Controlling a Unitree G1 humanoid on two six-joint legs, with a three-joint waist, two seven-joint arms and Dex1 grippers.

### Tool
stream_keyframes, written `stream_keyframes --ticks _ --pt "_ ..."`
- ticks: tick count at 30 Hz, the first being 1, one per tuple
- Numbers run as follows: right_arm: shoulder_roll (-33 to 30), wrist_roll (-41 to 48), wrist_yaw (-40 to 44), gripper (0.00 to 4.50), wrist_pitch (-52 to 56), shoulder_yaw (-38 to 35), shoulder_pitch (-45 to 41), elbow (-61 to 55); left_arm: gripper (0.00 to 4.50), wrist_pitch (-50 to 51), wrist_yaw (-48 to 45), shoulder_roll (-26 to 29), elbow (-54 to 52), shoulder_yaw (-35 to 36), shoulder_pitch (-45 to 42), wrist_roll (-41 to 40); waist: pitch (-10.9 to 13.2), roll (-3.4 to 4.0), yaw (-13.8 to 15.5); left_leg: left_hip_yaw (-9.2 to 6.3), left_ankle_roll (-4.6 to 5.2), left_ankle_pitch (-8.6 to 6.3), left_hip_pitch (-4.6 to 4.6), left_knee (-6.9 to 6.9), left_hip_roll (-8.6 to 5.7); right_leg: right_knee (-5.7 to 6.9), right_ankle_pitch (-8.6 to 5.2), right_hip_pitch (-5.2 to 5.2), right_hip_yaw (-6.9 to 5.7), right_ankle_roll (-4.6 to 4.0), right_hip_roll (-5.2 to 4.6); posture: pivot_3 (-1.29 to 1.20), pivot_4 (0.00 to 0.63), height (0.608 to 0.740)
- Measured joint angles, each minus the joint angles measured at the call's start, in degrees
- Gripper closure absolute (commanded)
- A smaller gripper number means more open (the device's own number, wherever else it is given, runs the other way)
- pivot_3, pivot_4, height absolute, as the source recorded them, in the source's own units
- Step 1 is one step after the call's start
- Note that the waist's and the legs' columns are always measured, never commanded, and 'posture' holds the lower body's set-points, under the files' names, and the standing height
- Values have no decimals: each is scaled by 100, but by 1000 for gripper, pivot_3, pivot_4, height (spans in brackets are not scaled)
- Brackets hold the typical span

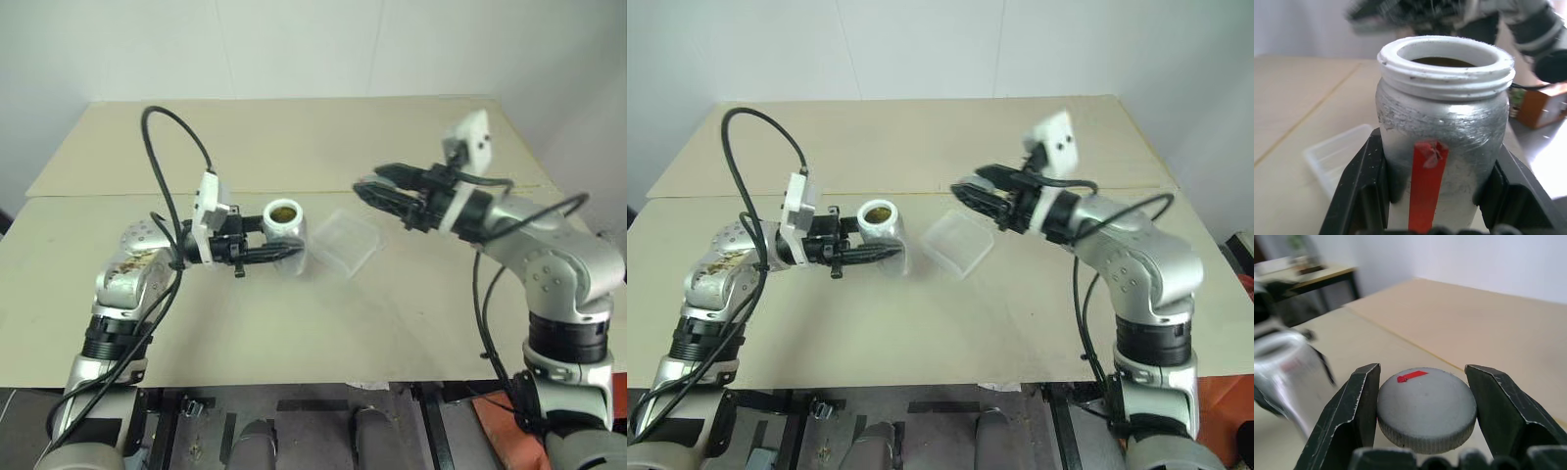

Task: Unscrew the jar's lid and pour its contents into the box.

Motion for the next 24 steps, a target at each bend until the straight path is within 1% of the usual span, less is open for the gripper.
stream_keyframes --ticks 2,5,9,13,15,17,18,19,21,24 --pt "-48 -305 -148 1788 -196 -34 473 -16 2579 -3 281 -35 68 153 -19 16 0 0 2 0 0 0 2 0 0 -4 0 0 0 0 0 0 150 740" --pt "-9 -851 -444 1788 -527 69 1050 46 2579 -1 409 -20 91 204 -22 18 0 0 -27 5 0 0 3 0 -1 -3 0 -3 5 0 0 0 150 740" --pt "285 -1705 -1084 1788 -924 460 1254 357 2579 5 510 4 103 207 -22 25 0 1 -40 6 0 0 15 -4 1 -1 -1 1 6 -2 2 0 150 740" --pt "688 -2375 -1694 1788 -1072 727 1323 980 2579 5 778 -43 161 212 -22 115 0 1 -16 6 -1 1 10 -3 0 -5 -1 0 6 -2 1 0 150 740" --pt "787 -2563 -1853 1075 -1092 769 1351 1202 2579 0 922 -117 162 208 -22 148 0 1 -12 6 -2 1 7 -3 0 -6 -1 -1 6 -2 0 0 150 740" --pt "846 -2720 -1906 608 -1140 779 1401 1311 2579 -2 1136 -222 158 203 -22 205 0 1 -5 5 -2 1 8 -3 -1 -9 0 2 5 -1 0 0 150 740" --pt "855 -2768 -1944 222 -1146 780 1450 1325 2579 -9 1261 -292 153 203 -25 248 0 1 -2 5 -2 1 8 -3 -1 -9 -1 2 5 -1 0 0 150 740" --pt "856 -2780 -1958 48 -1175 767 1497 1306 2579 -30 1380 -355 151 198 -25 303 0 1 -1 5 -2 1 9 -3 -1 -8 -1 2 4 -1 0 0 150 740" --pt "762 -2754 -1862 48 -1112 747 1573 1129 2579 -117 1636 -464 153 150 -66 471 1 2 -2 5 -2 1 8 -3 -1 -8 -1 0 5 -1 0 0 150 740" --pt "395 -2510 -1460 48 -768 617 1638 564 2579 -349 2021 -556 204 102 -218 834 2 4 4 4 -2 1 6 -2 -2 -10 -1 2 5 -1 -1 0 150 740"
